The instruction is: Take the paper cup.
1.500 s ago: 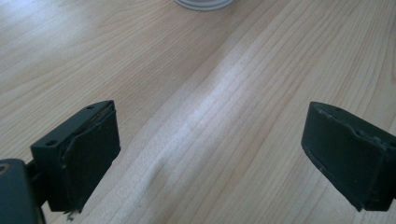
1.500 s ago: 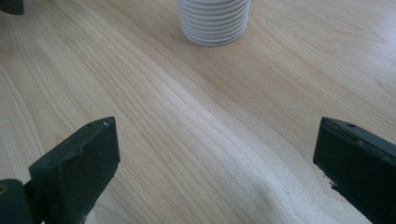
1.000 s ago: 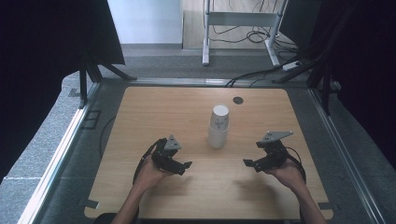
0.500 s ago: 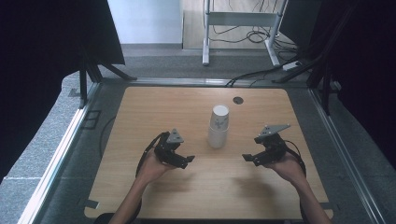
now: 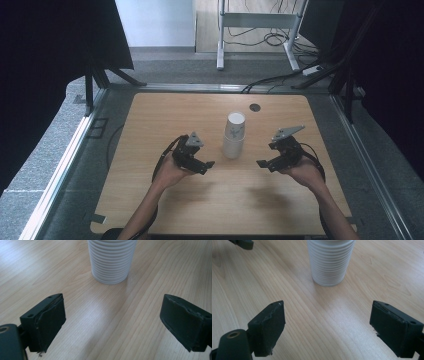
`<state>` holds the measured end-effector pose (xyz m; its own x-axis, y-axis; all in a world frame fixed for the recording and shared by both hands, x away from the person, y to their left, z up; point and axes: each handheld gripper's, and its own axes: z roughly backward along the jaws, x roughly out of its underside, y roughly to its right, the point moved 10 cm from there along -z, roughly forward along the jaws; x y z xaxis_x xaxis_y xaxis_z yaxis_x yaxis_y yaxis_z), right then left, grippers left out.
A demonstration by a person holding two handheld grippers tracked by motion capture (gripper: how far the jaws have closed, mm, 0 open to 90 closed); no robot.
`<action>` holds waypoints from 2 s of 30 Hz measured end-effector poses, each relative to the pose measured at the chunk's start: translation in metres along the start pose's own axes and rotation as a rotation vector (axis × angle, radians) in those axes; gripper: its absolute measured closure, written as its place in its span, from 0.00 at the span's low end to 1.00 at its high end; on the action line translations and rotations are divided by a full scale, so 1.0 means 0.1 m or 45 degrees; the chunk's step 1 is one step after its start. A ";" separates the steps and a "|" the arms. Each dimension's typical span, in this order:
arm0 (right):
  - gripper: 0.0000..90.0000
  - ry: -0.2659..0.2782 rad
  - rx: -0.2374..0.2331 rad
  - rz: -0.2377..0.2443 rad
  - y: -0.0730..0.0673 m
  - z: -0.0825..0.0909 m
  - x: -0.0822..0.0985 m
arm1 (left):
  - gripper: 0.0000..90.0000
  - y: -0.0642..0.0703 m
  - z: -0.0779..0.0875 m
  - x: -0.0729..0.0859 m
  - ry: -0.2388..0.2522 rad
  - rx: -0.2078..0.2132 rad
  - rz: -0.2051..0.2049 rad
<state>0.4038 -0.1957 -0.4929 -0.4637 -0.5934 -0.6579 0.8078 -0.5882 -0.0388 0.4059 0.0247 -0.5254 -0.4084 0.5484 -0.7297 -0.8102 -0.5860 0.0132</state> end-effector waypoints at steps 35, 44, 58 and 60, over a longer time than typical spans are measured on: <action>0.16 -0.182 -0.052 0.074 0.09 -0.09 -0.60 | 0.08 -0.04 -0.37 -0.43 0.039 0.068 -0.029; 0.17 -0.227 -0.052 0.136 0.07 -0.09 -0.80 | 0.10 -0.06 -0.43 -0.52 0.074 0.087 -0.016; 0.21 -0.307 -0.054 0.154 0.11 -0.13 -1.06 | 0.15 -0.05 -0.51 -0.66 0.130 0.115 0.013; 0.22 -0.318 -0.062 0.163 0.10 -0.14 -1.10 | 0.15 -0.05 -0.52 -0.67 0.130 0.113 0.018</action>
<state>0.4684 -0.1283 -0.4314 -0.4274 -0.7815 -0.4545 0.8792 -0.4764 -0.0077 0.4590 -0.0405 -0.5125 -0.3784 0.4743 -0.7949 -0.8407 -0.5354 0.0808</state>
